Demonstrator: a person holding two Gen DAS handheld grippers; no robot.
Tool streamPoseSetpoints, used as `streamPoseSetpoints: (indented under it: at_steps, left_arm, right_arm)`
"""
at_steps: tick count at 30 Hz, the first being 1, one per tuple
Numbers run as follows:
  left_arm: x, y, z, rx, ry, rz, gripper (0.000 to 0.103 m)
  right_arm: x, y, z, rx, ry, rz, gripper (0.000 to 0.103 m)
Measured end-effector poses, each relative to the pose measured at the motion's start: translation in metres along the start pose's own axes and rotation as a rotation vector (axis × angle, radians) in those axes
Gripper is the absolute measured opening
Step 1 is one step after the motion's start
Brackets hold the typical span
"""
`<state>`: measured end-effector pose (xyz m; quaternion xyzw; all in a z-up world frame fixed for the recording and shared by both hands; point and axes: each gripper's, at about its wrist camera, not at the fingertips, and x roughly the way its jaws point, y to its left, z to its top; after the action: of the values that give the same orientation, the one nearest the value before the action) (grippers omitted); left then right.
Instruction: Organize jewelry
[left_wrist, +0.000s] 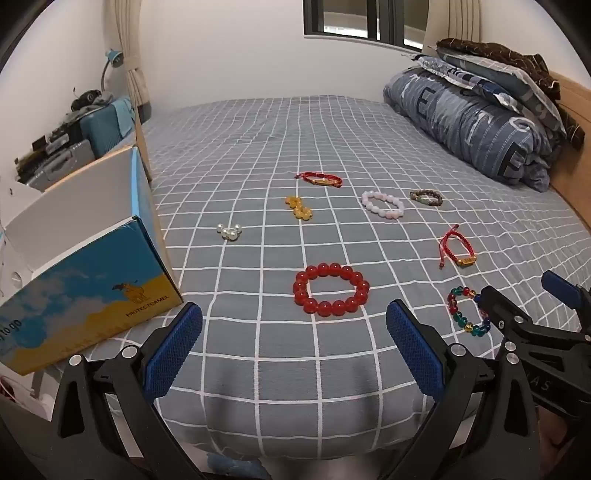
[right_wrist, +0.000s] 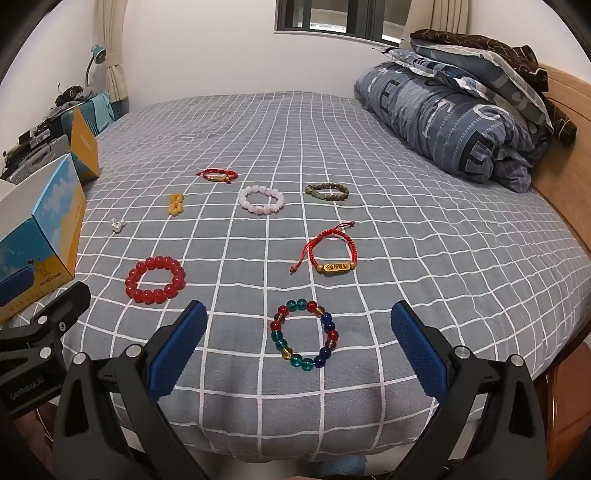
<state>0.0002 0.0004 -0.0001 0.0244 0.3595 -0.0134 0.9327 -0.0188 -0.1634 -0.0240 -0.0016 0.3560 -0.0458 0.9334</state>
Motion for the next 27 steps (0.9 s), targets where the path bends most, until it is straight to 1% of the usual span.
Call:
streamPoseSetpoints:
  at_steps: [9,13,19,27]
  left_arm:
    - [0.0016,0.0001,-0.0008,0.012,0.004,-0.006,0.098]
    - [-0.0011,-0.0031,-0.0015,-0.002,-0.008,-0.011,0.098]
    - [0.0042,0.0006,-0.0030,-0.024,0.021,-0.009,0.098]
    - [0.0031,0.0002,-0.0030,-0.021,0.020,-0.012,0.098]
  right_arm:
    - [-0.0006,-0.0001,-0.0001,0.001,-0.006,0.000,0.096]
    - [-0.0008,-0.0002,0.0000,0.001,-0.006,0.000,0.096]
    - [-0.0008,-0.0001,-0.0001,0.003,-0.003,0.002,0.096]
    - [-0.0011,0.0001,-0.0002,0.004,-0.002,0.002,0.096]
